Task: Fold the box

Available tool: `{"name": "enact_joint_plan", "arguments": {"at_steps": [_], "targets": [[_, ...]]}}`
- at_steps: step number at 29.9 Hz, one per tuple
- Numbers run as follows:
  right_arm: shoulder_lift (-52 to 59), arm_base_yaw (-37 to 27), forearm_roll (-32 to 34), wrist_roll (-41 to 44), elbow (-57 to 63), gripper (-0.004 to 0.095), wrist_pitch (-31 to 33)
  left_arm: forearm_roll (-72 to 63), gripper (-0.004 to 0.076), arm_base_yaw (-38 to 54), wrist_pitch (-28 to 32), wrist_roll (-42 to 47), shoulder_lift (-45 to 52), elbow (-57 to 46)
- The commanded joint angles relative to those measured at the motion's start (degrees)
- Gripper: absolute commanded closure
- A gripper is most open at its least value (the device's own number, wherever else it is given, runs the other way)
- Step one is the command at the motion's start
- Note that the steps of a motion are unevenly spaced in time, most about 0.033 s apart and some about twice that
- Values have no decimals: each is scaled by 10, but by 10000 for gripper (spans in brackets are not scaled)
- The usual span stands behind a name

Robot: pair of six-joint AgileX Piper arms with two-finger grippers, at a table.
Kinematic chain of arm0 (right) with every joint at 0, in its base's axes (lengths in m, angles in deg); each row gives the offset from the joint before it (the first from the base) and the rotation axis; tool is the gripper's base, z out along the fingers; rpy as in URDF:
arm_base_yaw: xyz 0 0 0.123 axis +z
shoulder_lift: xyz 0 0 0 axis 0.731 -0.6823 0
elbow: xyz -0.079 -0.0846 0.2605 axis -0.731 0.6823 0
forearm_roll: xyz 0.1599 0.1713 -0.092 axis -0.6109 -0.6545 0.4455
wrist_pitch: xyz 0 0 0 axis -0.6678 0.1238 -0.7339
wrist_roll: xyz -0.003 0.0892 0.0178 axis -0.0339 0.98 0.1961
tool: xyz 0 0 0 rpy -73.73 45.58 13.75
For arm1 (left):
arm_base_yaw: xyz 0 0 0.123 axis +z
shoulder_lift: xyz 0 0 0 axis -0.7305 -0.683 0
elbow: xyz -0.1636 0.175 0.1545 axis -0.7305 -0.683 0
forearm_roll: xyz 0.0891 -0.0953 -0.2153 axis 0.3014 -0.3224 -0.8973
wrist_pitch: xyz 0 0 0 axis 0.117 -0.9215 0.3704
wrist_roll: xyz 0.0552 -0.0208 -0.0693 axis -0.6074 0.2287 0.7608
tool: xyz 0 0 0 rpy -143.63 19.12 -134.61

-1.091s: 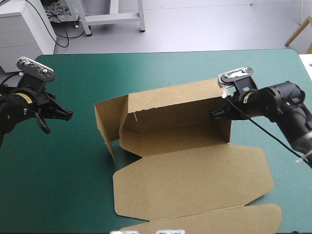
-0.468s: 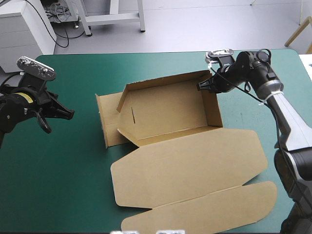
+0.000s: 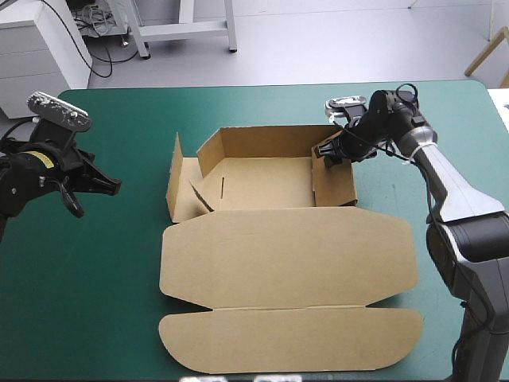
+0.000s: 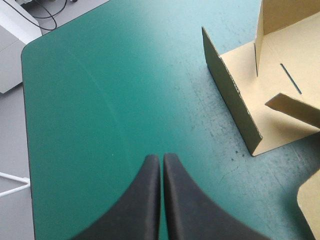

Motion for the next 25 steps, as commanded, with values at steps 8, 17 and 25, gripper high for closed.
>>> {"name": "enact_joint_plan", "arguments": {"at_steps": [8, 17, 25], "targets": [[121, -8, 20, 6, -103, 207, 64, -3, 720, 0, 33, 3, 12, 16], [236, -8, 21, 9, -101, 207, 64, -3, 720, 0, 33, 3, 12, 16], [239, -8, 35, 34, -62, 206, 62, -3, 720, 0, 27, 3, 12, 16]]}}
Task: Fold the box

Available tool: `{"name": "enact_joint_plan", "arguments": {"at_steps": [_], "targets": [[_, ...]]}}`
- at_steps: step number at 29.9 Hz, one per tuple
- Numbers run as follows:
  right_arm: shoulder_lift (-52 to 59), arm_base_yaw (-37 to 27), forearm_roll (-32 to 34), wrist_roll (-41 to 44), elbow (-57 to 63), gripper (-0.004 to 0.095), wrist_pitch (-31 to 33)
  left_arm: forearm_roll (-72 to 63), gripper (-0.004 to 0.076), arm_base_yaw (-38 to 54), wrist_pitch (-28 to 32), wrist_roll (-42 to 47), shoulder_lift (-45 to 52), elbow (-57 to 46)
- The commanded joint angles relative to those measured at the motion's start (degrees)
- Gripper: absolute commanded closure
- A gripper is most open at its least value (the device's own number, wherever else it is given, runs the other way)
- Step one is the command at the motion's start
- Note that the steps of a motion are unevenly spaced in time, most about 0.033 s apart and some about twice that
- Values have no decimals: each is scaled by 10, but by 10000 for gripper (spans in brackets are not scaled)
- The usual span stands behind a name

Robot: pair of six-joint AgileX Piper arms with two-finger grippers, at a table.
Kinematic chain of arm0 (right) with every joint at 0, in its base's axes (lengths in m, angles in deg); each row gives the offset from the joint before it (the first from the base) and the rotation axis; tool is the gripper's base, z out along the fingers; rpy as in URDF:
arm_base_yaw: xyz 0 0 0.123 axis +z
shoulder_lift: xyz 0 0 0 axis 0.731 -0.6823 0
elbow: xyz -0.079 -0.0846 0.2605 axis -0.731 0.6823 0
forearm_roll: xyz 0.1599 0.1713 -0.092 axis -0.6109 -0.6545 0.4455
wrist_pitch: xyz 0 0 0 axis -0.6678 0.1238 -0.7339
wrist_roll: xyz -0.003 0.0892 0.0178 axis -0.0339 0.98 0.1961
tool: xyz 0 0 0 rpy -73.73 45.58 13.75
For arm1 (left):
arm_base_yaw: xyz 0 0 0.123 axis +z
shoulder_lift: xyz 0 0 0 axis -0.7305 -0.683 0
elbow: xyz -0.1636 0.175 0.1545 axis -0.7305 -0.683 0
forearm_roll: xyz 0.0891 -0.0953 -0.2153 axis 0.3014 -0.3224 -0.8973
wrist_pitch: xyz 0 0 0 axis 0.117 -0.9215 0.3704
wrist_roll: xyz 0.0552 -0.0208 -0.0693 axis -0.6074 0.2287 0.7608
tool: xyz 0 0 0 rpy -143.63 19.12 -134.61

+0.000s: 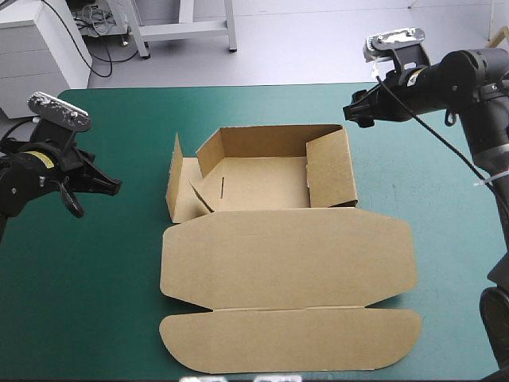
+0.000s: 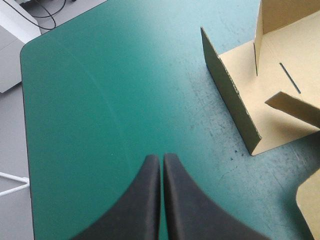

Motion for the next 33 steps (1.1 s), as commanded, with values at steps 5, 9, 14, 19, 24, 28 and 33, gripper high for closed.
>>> {"name": "enact_joint_plan", "arguments": {"at_steps": [5, 9, 14, 19, 24, 28, 33], "targets": [[7, -3, -2, 15, 79, 207, -58, -2, 720, 0, 30, 3, 11, 16], [-15, -3, -5, 24, 118, 207, -75, -2, 720, 0, 30, 3, 11, 16], [-58, -3, -13, 24, 127, 207, -93, -2, 722, 0, 28, 3, 11, 16], [-100, -3, -22, 24, 127, 207, -114, -1, 722, 0, 25, 3, 11, 16], [-134, -3, -22, 24, 127, 207, -115, 1, 722, 0, 25, 3, 11, 16], [-155, -3, -22, 24, 127, 207, -114, 1, 723, 0, 24, 3, 11, 16], [-171, -3, -22, 23, 127, 229, -114, 1, 724, 0, 18, 3, 11, 16]]}}
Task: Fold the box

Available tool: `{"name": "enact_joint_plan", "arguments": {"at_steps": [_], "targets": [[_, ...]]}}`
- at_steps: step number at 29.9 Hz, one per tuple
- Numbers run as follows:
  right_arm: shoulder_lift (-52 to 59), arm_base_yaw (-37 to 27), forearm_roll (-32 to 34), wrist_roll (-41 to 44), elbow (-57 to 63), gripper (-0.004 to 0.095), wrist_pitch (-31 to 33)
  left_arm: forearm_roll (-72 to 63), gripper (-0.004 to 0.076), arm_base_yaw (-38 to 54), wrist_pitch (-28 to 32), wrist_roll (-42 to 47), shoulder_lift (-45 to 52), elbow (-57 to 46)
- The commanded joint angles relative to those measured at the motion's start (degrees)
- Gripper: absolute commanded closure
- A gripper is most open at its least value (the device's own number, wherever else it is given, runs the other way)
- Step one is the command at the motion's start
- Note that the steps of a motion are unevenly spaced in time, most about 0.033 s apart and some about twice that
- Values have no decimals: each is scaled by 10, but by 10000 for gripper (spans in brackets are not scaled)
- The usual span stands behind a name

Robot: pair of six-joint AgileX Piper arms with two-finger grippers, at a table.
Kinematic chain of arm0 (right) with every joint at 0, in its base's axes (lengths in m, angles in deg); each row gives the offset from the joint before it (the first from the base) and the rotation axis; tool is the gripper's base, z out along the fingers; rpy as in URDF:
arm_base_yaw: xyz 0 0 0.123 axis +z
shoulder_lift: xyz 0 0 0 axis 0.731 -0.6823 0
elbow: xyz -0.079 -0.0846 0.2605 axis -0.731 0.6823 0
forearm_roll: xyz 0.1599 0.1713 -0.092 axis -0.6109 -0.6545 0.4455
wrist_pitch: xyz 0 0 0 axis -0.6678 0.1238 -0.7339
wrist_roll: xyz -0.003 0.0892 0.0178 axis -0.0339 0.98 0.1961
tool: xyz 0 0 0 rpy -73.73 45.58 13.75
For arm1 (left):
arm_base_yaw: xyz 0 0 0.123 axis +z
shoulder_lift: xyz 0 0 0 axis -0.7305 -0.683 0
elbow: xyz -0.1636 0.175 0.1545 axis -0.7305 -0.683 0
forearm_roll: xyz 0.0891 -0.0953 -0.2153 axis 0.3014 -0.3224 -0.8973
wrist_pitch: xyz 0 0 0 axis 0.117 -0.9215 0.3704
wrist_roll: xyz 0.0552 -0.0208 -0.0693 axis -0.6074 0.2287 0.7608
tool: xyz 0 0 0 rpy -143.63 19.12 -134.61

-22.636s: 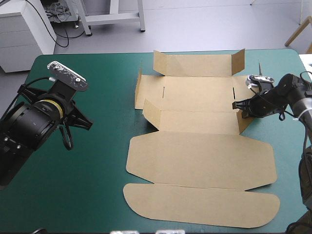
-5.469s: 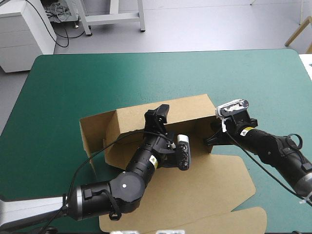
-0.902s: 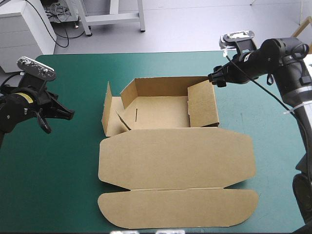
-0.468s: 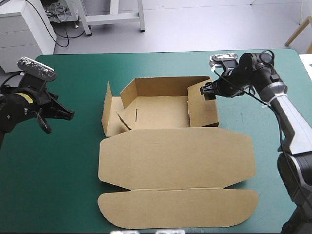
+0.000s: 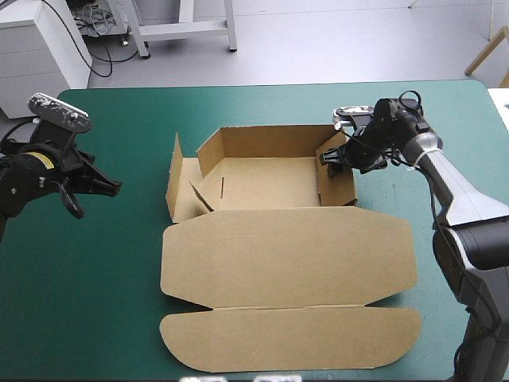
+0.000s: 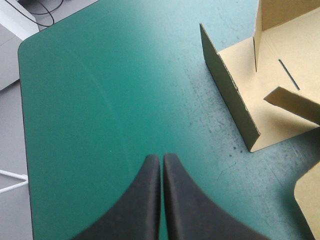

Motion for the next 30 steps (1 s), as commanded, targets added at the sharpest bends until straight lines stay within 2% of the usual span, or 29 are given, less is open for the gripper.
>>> {"name": "enact_joint_plan", "arguments": {"at_steps": [1, 3, 9, 20, 30], "targets": [[23, -3, -7, -7, -14, 271, -14, 2, 724, 0, 23, 3, 11, 16], [22, -3, -11, -11, -14, 385, -14, 2, 724, 0, 19, 3, 11, 16], [22, -3, -20, -12, -14, 930, -14, -2, 724, 0, 17, 3, 11, 16], [22, -3, -30, -20, -14, 927, -17, -2, 724, 0, 10, 4, 11, 16], [63, -7, -12, -56, -27, 927, 4, 30, 724, 0, 9, 5, 11, -4]]}}
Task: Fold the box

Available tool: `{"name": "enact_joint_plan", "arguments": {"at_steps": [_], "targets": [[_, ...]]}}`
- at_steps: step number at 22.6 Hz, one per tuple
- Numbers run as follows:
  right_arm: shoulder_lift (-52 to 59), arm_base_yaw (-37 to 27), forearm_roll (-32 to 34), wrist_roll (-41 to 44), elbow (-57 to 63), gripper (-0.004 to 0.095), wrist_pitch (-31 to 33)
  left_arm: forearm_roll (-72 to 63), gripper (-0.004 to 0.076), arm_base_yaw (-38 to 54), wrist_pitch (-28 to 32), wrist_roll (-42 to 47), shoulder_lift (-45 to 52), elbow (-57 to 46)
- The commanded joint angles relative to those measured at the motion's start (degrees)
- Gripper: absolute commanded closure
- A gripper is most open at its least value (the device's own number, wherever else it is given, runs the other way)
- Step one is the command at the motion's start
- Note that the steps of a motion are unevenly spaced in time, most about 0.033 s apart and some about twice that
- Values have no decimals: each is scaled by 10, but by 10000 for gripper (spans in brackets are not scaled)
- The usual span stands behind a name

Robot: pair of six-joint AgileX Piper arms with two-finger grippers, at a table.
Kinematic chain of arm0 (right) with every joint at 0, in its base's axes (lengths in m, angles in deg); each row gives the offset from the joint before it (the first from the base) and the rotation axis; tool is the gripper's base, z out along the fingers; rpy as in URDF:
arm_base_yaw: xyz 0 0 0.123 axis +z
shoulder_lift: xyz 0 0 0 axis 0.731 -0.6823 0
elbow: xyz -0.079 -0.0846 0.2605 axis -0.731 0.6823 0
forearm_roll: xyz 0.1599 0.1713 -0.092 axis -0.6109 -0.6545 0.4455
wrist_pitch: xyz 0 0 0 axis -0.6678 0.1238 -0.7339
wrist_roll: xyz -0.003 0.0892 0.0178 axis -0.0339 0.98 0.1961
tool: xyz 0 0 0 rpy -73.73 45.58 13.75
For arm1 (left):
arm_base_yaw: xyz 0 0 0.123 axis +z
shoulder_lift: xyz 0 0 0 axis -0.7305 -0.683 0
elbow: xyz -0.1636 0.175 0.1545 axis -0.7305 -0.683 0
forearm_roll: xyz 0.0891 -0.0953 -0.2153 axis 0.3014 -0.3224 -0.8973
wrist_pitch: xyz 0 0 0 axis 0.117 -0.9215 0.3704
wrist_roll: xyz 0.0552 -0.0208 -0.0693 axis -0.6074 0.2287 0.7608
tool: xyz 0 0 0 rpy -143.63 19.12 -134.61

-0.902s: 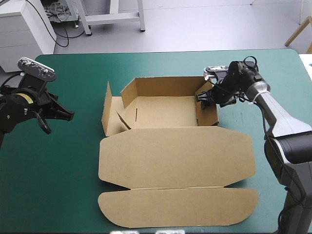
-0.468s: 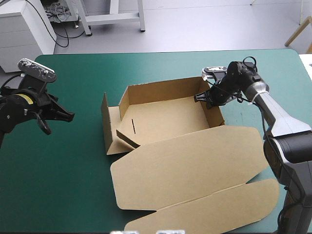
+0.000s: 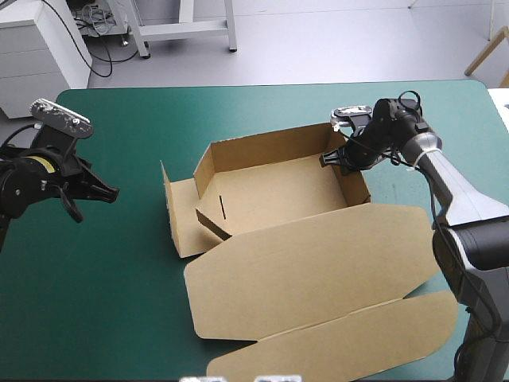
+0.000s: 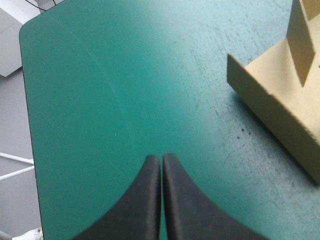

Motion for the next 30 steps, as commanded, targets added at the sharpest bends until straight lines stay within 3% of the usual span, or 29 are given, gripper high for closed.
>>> {"name": "enact_joint_plan", "arguments": {"at_steps": [1, 5, 11, 13, 18, 22, 30], "targets": [[65, -10, -11, -26, -26, 927, 11, 6, 724, 0, 21, 9, 11, 10], [100, -43, -31, -58, -28, 927, 43, -3, 715, 10, 23, 18, 11, 10], [152, -121, -106, -92, -27, 927, 80, -61, 708, 115, 27, -31, 11, 10], [170, -148, -124, -96, -27, 927, 80, -134, 708, 179, 21, -78, 11, 10], [247, -211, -140, -139, -27, 928, 80, -459, 708, 427, -64, -236, -40, -12], [284, -225, -169, -162, -27, 928, 80, -571, 708, 447, -69, -326, -103, -78], [289, -225, -235, -172, -27, 927, 80, -649, 710, 380, 39, -377, -160, -194]]}}
